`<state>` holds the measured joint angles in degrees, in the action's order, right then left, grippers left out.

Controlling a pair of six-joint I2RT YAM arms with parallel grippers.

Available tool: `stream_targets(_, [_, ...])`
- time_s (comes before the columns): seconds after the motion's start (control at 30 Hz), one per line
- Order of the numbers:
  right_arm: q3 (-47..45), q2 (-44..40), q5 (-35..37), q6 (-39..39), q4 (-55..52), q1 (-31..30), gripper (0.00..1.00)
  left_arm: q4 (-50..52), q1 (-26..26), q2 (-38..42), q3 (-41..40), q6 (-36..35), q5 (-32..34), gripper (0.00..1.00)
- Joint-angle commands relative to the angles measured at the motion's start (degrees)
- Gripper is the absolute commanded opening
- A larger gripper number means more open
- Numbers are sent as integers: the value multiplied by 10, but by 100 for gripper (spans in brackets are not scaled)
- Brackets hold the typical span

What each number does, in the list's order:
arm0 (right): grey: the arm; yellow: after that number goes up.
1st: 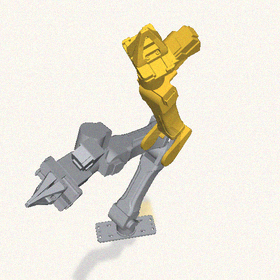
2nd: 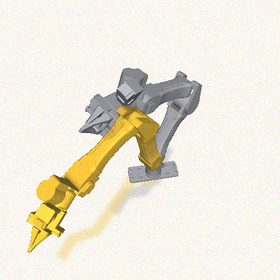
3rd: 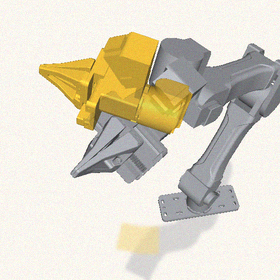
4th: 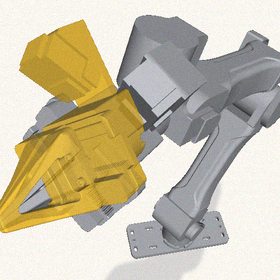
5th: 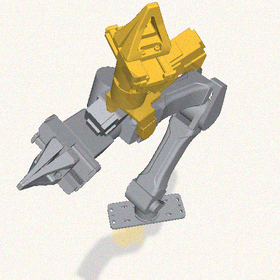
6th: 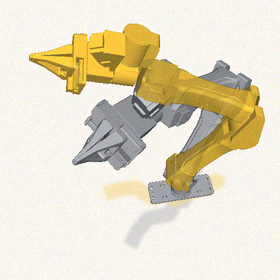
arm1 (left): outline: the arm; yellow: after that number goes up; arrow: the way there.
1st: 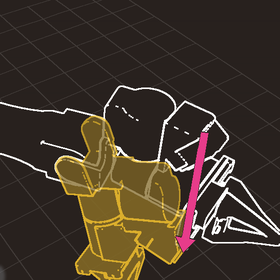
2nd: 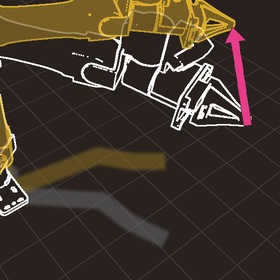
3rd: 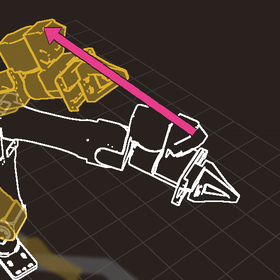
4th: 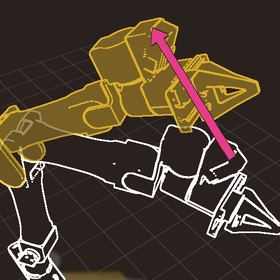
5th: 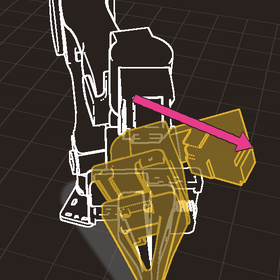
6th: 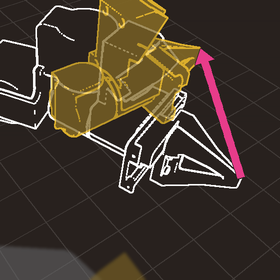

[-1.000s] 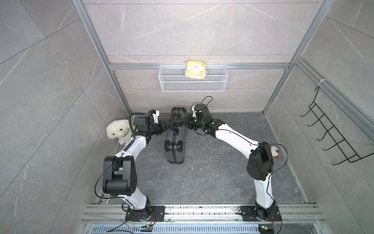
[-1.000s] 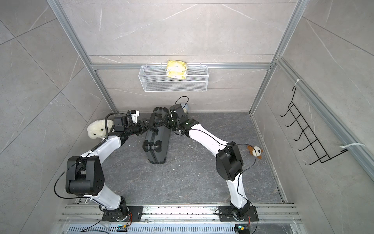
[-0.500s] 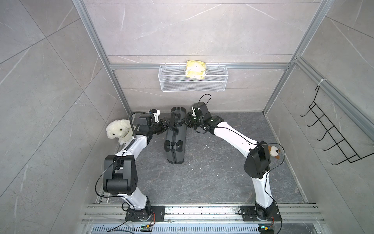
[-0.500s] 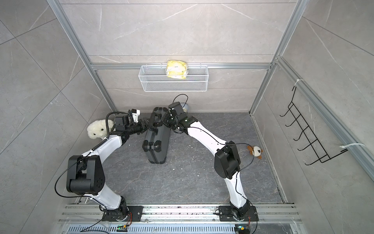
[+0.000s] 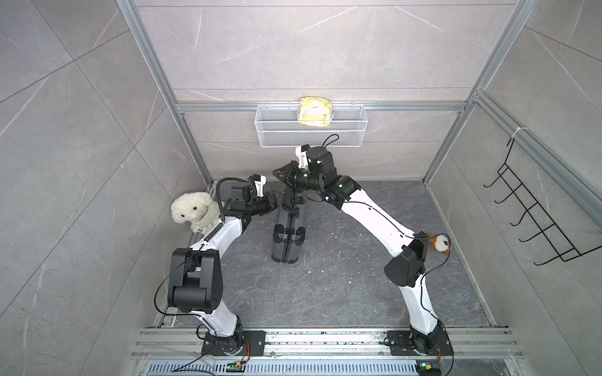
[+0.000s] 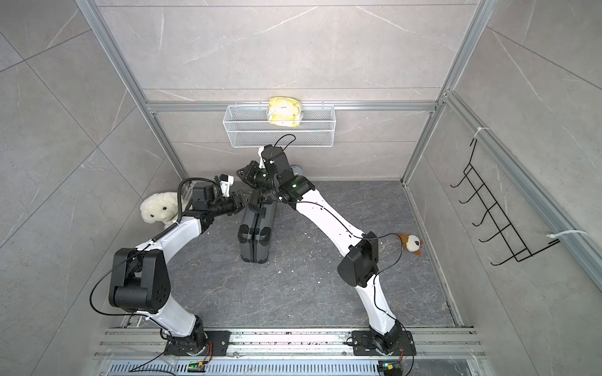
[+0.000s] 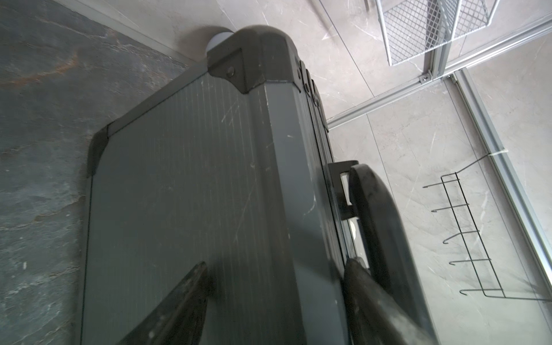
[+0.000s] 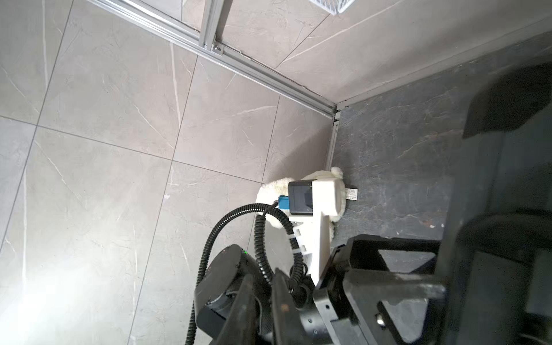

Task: Open the poker set cases
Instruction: Open the fastener on the poker set case, then place the poker set case at the center of the board.

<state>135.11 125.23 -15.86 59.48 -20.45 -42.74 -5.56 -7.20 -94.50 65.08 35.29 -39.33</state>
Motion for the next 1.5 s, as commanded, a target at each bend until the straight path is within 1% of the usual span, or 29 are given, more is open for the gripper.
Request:
stream_targets(0.0, [-29, -29, 60, -76, -81, 4, 41, 192, 4, -46, -43, -34, 19, 71])
stream_targets(0.03, [-56, -57, 103, -105, -114, 7, 52, 195, 8, -49, -42, -35, 18, 71])
stream_targets(0.07, [-103, -91, 142, -121, -126, 14, 59, 198, 12, -53, -40, -35, 17, 71])
stream_targets(0.1, [-163, -127, 158, -130, -118, 25, 63, 200, 15, -57, -39, -36, 17, 71])
stream_targets(0.13, [-250, -172, 174, -129, -85, 40, 72, 202, 17, -63, -36, -36, 15, 70])
stream_targets(0.17, [-351, -213, 160, -121, -26, 60, 78, 202, 18, -70, -33, -36, 15, 70])
stream_targets(0.2, [-426, -241, 142, -105, 23, 78, 82, 206, 18, -76, -28, -37, 15, 70])
stream_targets(0.23, [-492, -259, 110, -91, 82, 90, 84, 207, 18, -81, -24, -37, 15, 70])
stream_targets(0.27, [-533, -266, 85, -84, 117, 97, 84, 205, 18, -86, -22, -35, 12, 69])
stream_targets(0.33, [-559, -283, 86, -103, 141, 84, 86, 194, 18, -86, -21, -26, 7, 68])
stream_targets(0.37, [-560, -290, 91, -116, 140, 77, 86, 189, 18, -83, -23, -22, 7, 68])
stream_targets(0.43, [-546, -288, 76, -122, 128, 77, 85, 185, 18, -74, -27, -18, 6, 68])
stream_targets(0.5, [-548, -280, 41, -110, 149, 84, 81, 184, 18, -70, -28, -16, 8, 68])
stream_targets(0.6, [-575, -262, -10, -63, 212, 101, 81, 182, 18, -70, -28, -13, 6, 68])
stream_targets(0.67, [-577, -248, -9, -47, 205, 106, 80, 183, 18, -69, -29, -12, 5, 68])
stream_targets(0.73, [-577, -247, -4, -59, 199, 104, 78, 189, 18, -67, -29, -16, 6, 68])
stream_targets(0.83, [-599, -262, -3, -56, 236, 105, 75, 195, 18, -66, -28, -22, 8, 68])
stream_targets(0.93, [-551, -259, -21, -71, 199, 102, 67, 192, 18, -66, -30, -21, 8, 68])
stream_targets(1.03, [-465, -232, -39, -93, 142, 87, 55, 188, 18, -67, -31, -20, 7, 68])
stream_targets(1.1, [-405, -206, -47, -103, 104, 72, 54, 187, 18, -67, -31, -19, 6, 68])
stream_targets(1.23, [-288, -143, -62, -106, 46, 54, 55, 188, 18, -64, -29, -19, 5, 68])
stream_targets(1.47, [-59, -14, -89, -115, -112, 34, 54, 190, 18, -62, -29, -20, 6, 68])
